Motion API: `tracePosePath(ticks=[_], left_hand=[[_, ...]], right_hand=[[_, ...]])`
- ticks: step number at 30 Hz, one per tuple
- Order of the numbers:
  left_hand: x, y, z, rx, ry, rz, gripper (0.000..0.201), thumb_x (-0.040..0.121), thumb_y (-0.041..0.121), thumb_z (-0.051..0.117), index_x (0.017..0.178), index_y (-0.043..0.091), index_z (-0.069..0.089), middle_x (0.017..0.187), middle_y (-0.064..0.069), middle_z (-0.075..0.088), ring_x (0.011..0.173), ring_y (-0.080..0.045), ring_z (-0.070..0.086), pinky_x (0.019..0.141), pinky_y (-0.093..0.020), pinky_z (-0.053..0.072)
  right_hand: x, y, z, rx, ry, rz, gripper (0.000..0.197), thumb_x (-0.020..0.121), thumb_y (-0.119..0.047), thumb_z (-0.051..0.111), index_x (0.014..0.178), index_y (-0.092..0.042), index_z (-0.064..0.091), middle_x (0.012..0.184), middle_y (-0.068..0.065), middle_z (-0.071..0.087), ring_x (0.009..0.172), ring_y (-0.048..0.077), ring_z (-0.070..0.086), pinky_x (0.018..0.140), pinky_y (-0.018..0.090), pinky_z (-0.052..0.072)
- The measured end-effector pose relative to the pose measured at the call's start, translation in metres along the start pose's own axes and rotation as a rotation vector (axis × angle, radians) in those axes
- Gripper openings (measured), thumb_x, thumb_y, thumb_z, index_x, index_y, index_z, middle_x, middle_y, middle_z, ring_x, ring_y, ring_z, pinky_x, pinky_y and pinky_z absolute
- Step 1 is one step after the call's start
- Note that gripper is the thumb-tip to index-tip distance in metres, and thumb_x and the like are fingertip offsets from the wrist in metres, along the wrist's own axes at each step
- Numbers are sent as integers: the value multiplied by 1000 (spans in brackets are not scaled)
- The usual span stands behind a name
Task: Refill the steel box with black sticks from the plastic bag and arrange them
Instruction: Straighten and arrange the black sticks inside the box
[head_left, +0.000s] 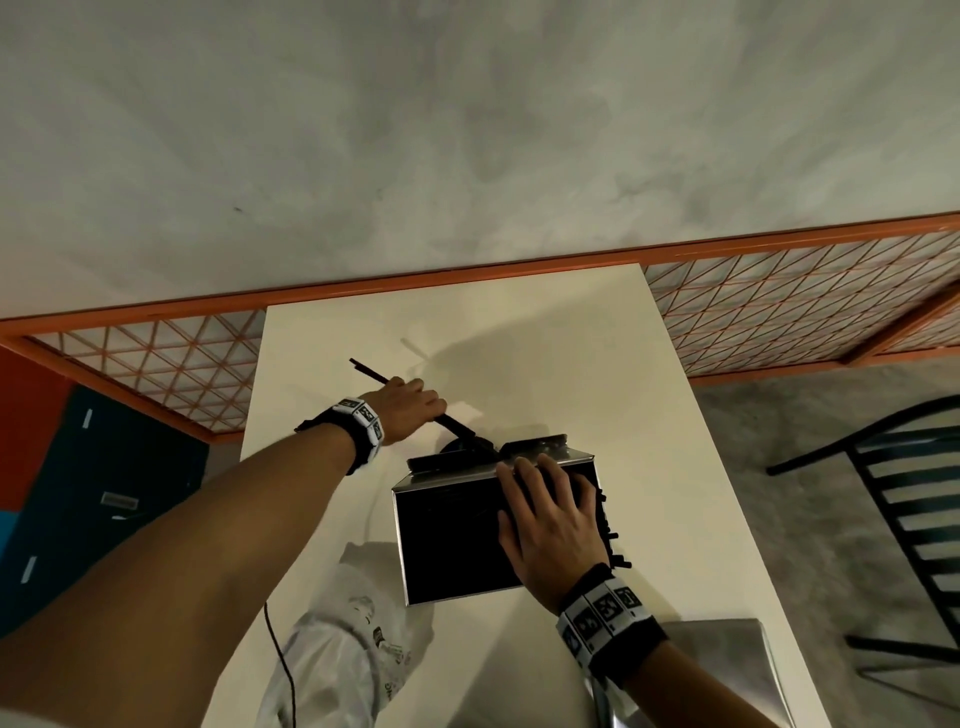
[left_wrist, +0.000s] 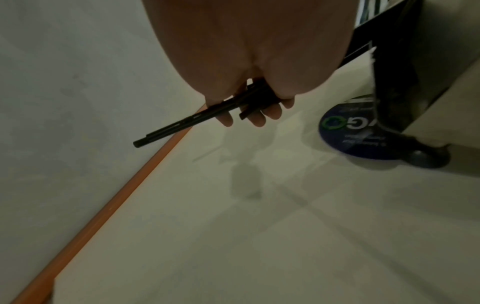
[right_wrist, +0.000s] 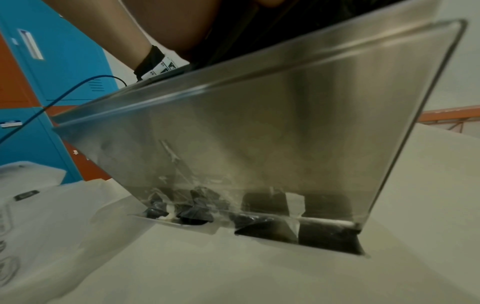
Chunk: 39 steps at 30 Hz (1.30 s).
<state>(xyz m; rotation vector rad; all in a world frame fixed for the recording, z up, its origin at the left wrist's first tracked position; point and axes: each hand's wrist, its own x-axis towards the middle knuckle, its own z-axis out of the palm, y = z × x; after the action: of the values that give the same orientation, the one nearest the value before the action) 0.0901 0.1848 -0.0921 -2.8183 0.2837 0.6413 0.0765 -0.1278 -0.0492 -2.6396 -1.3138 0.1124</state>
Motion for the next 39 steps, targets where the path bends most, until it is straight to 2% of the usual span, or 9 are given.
tracePosePath(ticks=[8,13,16,20,24,28,31,35,39], left_hand=[[-33,-39,11,-230,39,-274,35,100,-3,38,128,16,46,125,-4,54,108,-29,48,75,-39,34],[-44,-39,-13,-657,206,-514,16,110,23,35,107,12,46,91,-9,55,81,-34,53,65,-40,37],[-48,-24,-57,-855,338,-519,17,110,25,36,102,11,44,82,-8,55,67,-29,50,60,-39,35],[-60,26,-116,-1002,539,-423,21,110,27,34,109,10,47,87,-11,60,71,-29,56,64,-42,42],[-63,85,-131,-1081,645,-382,13,110,27,35,106,20,44,85,-1,55,68,-14,52,58,-25,38],[-57,136,-93,-1135,608,-376,19,110,30,33,112,18,48,96,-5,54,80,-22,55,76,-45,49],[-62,163,-71,-1135,591,-401,25,110,35,29,118,20,47,103,-3,50,84,-19,54,79,-41,49],[-69,176,-52,-1043,682,-410,25,110,27,32,121,15,51,111,-2,53,99,-18,51,90,-34,45],[-74,181,-33,-939,650,-422,27,108,19,38,130,10,51,121,-8,53,107,-24,48,96,-39,42]], right_hand=[[23,4,-1,21,-6,-15,49,100,-43,35,143,-20,43,138,0,49,130,28,41,99,51,37],[55,10,3,10,-73,17,46,97,-44,36,137,-23,45,131,-3,51,123,26,44,92,52,41],[70,10,2,4,-102,26,42,98,-44,35,132,-23,48,128,-3,53,119,26,46,91,53,40],[75,11,-7,133,-130,39,44,100,-44,32,139,-29,44,137,-6,51,129,21,42,100,53,32],[75,28,-35,510,101,111,36,100,-23,45,134,-21,56,136,0,57,125,22,51,103,37,38],[69,48,-77,1181,399,423,25,93,-13,48,104,-17,70,103,-1,73,102,21,66,89,39,50],[61,54,-100,1490,506,418,30,98,0,41,113,-7,65,102,4,73,101,25,68,84,41,57],[55,36,-116,1598,539,412,28,102,-15,39,116,-14,64,107,13,72,102,29,69,85,42,56],[58,7,-102,1295,439,364,25,99,-23,45,105,-21,69,101,0,74,97,19,69,87,39,52]])
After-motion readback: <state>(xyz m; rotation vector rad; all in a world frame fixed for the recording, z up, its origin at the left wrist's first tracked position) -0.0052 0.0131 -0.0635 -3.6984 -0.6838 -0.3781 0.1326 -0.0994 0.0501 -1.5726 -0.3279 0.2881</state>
